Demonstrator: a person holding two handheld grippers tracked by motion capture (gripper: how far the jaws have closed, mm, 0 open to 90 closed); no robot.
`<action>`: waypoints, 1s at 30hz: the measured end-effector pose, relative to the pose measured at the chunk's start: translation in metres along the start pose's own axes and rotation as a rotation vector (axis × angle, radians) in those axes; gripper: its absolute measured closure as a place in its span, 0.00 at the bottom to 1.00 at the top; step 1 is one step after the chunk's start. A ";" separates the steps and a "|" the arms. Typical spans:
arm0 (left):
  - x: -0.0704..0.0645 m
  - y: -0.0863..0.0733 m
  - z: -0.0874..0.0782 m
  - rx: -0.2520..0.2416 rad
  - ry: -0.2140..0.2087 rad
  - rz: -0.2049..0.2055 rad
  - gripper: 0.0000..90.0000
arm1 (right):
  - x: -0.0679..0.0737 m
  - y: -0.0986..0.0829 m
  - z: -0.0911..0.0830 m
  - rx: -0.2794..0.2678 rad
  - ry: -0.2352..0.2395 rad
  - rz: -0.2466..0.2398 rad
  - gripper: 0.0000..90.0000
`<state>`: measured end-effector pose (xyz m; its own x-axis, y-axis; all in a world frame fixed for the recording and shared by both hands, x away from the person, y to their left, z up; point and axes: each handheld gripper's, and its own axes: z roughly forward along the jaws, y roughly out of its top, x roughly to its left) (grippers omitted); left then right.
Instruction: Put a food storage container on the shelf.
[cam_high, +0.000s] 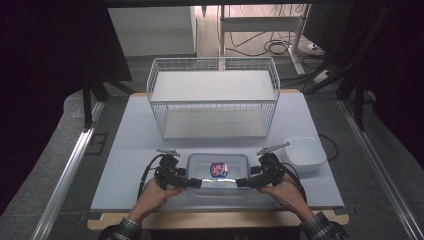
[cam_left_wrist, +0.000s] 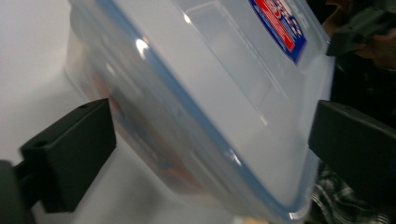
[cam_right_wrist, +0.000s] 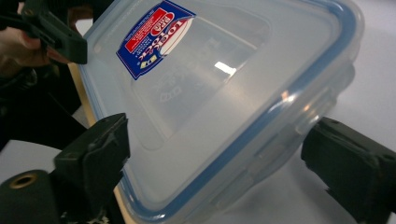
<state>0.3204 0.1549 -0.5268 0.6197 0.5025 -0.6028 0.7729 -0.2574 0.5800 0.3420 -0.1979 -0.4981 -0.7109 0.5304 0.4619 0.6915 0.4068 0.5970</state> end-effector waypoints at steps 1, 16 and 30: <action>-0.001 -0.001 -0.003 -0.010 0.001 0.002 0.09 | -0.001 0.000 -0.001 -0.003 0.005 0.010 0.16; -0.009 -0.014 -0.029 -0.153 -0.007 -0.068 0.53 | 0.005 -0.005 -0.027 -0.109 0.005 0.123 0.54; -0.023 -0.010 -0.036 -0.229 0.081 0.006 0.58 | 0.021 -0.004 -0.032 -0.190 -0.081 0.034 0.59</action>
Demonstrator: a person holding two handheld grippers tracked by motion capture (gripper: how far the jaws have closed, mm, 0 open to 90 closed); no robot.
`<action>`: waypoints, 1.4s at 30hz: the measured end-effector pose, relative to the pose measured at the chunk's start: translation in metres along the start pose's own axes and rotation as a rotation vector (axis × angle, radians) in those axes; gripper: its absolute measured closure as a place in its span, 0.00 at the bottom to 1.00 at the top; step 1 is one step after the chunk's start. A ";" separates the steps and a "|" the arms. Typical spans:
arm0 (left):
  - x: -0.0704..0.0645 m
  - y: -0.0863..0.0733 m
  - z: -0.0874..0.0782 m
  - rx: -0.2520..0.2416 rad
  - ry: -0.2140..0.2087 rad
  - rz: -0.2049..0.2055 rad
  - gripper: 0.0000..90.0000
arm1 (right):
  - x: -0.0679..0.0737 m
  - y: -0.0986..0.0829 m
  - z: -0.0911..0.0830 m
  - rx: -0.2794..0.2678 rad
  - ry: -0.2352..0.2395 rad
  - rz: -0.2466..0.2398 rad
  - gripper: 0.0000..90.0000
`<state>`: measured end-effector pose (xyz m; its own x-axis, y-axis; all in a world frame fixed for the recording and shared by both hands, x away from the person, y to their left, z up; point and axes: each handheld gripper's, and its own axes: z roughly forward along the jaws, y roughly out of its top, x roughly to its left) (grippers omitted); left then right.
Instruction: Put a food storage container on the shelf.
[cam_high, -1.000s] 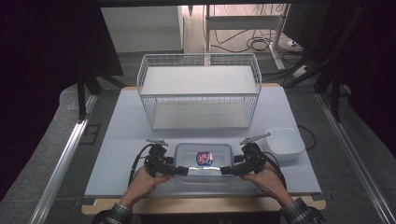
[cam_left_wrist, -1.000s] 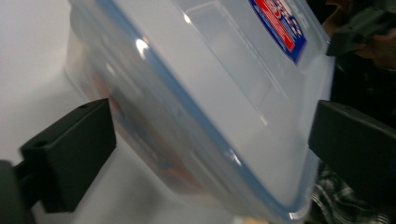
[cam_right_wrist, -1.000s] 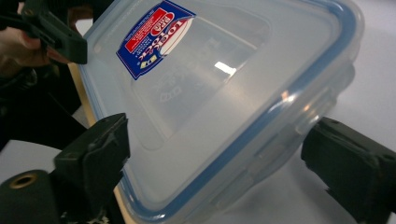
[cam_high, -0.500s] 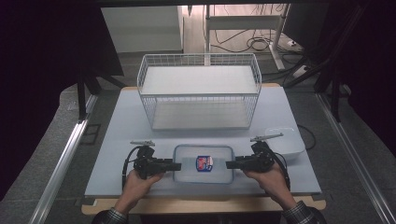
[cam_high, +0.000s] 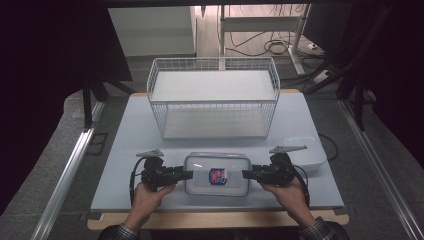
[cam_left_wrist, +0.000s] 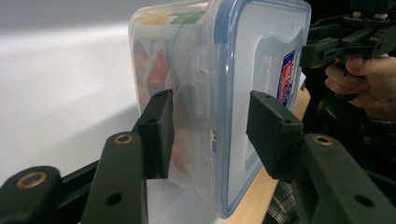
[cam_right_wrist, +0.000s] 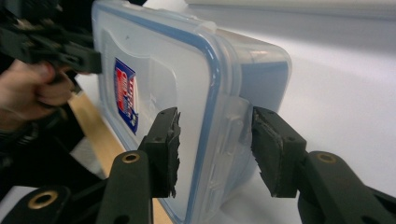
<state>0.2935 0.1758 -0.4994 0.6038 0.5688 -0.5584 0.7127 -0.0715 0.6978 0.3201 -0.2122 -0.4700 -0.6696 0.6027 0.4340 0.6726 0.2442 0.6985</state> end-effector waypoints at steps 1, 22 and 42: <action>0.001 0.000 0.000 0.002 0.002 0.004 0.58 | -0.001 0.000 0.001 -0.004 0.005 0.001 0.59; 0.010 -0.009 0.001 -0.019 -0.021 0.000 0.58 | -0.010 -0.010 0.010 0.012 0.059 0.014 0.56; -0.001 0.022 -0.011 -0.075 0.005 0.000 0.58 | -0.010 0.021 -0.002 -0.062 0.096 0.059 0.58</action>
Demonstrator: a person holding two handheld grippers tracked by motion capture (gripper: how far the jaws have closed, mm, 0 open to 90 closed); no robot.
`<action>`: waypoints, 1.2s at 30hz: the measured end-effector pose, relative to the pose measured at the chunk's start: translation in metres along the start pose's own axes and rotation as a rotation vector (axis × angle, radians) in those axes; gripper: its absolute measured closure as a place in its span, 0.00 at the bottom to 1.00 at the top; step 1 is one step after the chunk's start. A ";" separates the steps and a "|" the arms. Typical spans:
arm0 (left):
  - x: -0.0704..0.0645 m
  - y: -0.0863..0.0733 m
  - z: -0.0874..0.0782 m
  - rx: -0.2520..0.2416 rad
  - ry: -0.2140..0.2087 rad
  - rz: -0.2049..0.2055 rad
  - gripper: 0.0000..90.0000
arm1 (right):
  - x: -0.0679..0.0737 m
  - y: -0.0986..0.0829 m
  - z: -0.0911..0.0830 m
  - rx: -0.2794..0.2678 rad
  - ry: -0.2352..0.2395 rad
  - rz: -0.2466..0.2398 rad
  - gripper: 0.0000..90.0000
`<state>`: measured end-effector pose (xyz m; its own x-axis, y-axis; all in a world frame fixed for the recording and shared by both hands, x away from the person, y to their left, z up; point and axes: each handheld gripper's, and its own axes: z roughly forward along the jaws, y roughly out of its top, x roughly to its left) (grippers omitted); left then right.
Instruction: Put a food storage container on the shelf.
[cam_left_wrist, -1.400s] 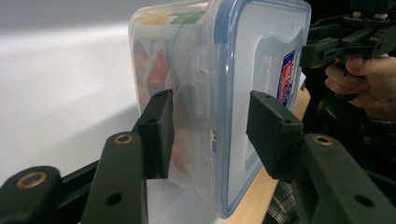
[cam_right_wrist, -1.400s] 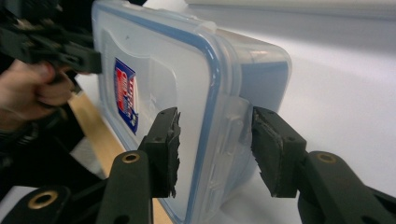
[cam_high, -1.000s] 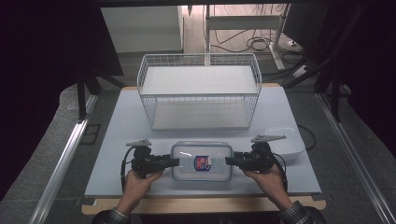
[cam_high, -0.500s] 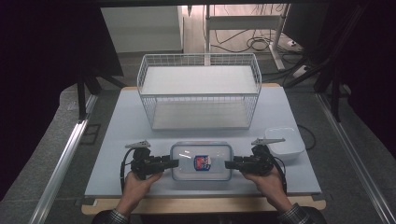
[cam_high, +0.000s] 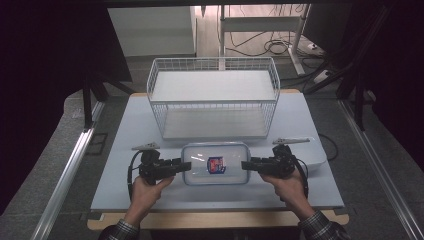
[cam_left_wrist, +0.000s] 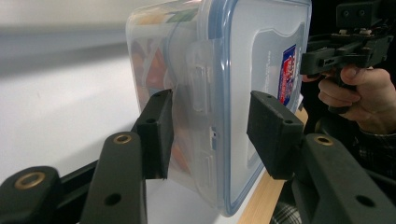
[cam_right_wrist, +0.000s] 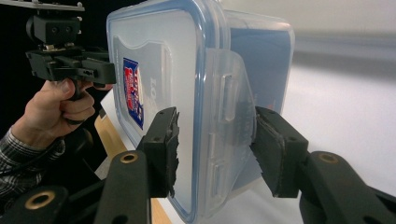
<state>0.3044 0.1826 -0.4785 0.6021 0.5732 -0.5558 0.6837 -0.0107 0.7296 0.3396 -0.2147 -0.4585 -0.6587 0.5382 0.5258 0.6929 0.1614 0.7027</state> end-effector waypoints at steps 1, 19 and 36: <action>-0.001 0.004 -0.002 -0.005 0.002 0.006 0.58 | 0.002 0.004 -0.001 -0.002 0.000 -0.008 0.58; -0.019 0.091 -0.030 -0.075 0.006 0.063 0.58 | 0.026 0.097 -0.022 -0.075 0.015 -0.095 0.59; -0.014 0.177 -0.038 -0.079 0.018 0.079 0.58 | 0.024 0.170 -0.026 -0.127 0.019 -0.089 0.59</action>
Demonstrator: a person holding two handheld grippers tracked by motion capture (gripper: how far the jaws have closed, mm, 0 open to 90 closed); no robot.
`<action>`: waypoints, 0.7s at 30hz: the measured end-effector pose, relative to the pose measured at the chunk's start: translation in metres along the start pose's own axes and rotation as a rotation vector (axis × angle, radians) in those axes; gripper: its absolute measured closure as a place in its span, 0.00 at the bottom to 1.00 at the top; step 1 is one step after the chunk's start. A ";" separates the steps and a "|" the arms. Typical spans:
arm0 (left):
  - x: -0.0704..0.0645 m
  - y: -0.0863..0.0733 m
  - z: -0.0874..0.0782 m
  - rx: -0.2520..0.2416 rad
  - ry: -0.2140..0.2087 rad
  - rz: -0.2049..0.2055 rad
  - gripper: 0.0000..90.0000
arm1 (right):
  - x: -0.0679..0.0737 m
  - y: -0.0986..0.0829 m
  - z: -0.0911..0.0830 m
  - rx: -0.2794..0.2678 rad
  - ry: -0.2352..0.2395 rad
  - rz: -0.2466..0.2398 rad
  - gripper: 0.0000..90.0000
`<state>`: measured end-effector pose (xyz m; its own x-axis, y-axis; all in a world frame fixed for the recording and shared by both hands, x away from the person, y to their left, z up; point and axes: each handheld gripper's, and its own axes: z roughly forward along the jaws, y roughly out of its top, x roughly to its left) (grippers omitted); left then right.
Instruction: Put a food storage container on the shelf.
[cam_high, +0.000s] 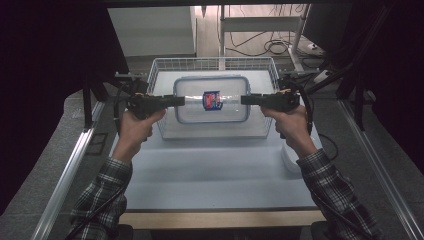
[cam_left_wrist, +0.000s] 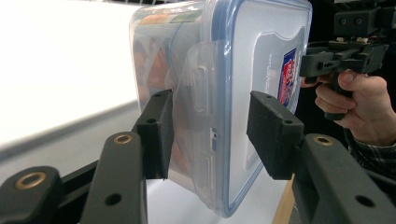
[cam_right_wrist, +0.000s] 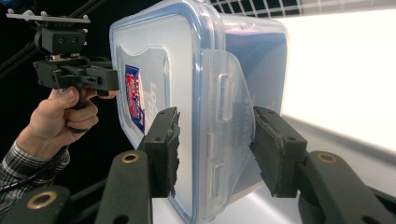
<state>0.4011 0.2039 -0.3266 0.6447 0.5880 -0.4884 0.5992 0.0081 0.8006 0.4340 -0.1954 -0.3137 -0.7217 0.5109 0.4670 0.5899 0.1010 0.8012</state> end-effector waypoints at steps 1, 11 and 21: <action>0.001 0.004 0.000 0.000 0.002 0.001 0.58 | -0.001 0.004 0.001 -0.004 -0.001 0.001 0.59; 0.013 0.038 0.006 -0.002 0.020 -0.002 0.58 | -0.012 0.033 0.010 -0.035 -0.011 0.024 0.58; 0.030 0.044 0.023 0.015 0.024 -0.038 0.57 | -0.033 0.043 0.020 -0.032 -0.035 0.062 0.57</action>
<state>0.4581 0.2029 -0.3139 0.6102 0.6067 -0.5095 0.6298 0.0186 0.7766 0.4900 -0.1909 -0.3022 -0.6711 0.5445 0.5032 0.6206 0.0413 0.7830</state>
